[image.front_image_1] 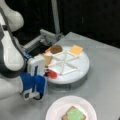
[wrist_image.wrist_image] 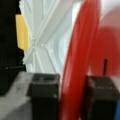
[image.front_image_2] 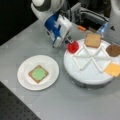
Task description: Ingredient selection for cheeseburger or sandwich
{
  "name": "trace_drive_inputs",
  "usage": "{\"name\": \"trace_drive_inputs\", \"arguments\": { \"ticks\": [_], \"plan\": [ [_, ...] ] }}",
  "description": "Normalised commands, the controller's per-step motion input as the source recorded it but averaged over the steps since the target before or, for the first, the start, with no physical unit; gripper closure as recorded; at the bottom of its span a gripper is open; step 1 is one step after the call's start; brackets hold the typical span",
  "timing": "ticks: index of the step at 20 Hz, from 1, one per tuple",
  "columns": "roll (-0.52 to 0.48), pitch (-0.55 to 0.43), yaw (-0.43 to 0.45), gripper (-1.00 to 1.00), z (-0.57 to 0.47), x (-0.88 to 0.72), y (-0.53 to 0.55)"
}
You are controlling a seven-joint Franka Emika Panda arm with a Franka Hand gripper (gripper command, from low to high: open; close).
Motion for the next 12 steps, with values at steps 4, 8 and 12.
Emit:
{"name": "trace_drive_inputs", "arguments": {
  "ticks": [4, 8, 12],
  "plan": [
    [0.137, -0.05, 0.047, 1.0, -0.04, 0.22, -0.1],
    [0.143, -0.04, 0.058, 1.0, 0.03, 0.22, -0.12],
    [0.148, 0.001, 0.069, 1.0, 0.17, 0.2, -0.18]
  ]
}}
